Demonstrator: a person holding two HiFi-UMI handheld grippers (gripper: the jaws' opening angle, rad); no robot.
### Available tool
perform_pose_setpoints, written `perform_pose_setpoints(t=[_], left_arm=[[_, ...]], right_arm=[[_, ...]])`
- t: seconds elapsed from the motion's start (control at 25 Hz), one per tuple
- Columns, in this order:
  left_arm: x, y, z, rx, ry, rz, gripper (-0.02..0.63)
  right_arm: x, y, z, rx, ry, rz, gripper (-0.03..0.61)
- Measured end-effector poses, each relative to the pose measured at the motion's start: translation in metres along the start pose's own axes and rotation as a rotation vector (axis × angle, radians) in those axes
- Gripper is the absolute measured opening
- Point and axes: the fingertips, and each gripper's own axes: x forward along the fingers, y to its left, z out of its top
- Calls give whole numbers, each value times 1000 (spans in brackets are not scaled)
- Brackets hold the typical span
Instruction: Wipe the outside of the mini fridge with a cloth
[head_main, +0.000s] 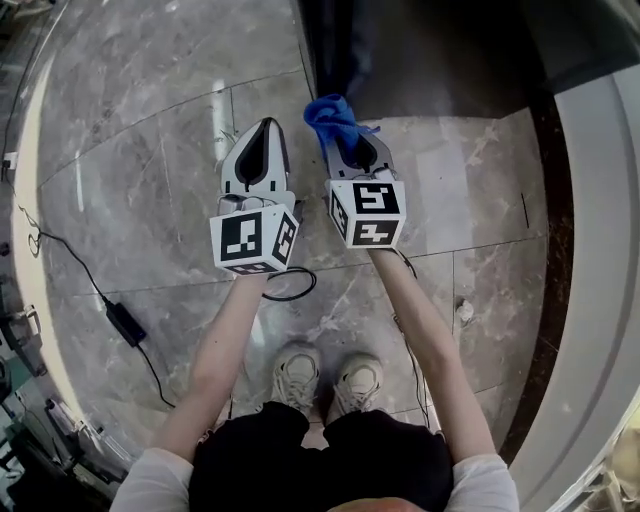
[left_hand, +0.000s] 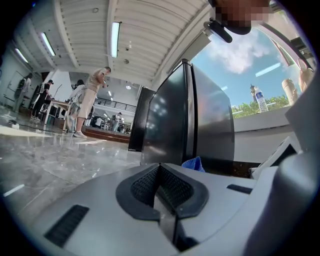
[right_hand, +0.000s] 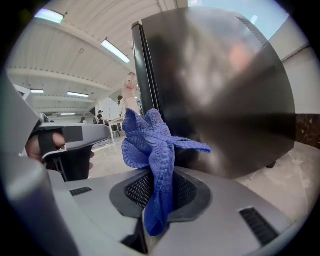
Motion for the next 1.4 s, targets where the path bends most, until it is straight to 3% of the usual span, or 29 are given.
perform_pose_setpoints(t=[0.48, 0.92, 1.4], left_arm=[[15, -32, -9, -58, -15, -55, 5], [17, -40, -20, -39, 12, -71, 5], [37, -98, -37, -70, 28, -192, 5]], right_arm=[[12, -4, 1, -41, 5, 14, 84], [4, -26, 4, -67, 5, 5, 85], [-27, -122, 10, -44, 0, -153, 84]])
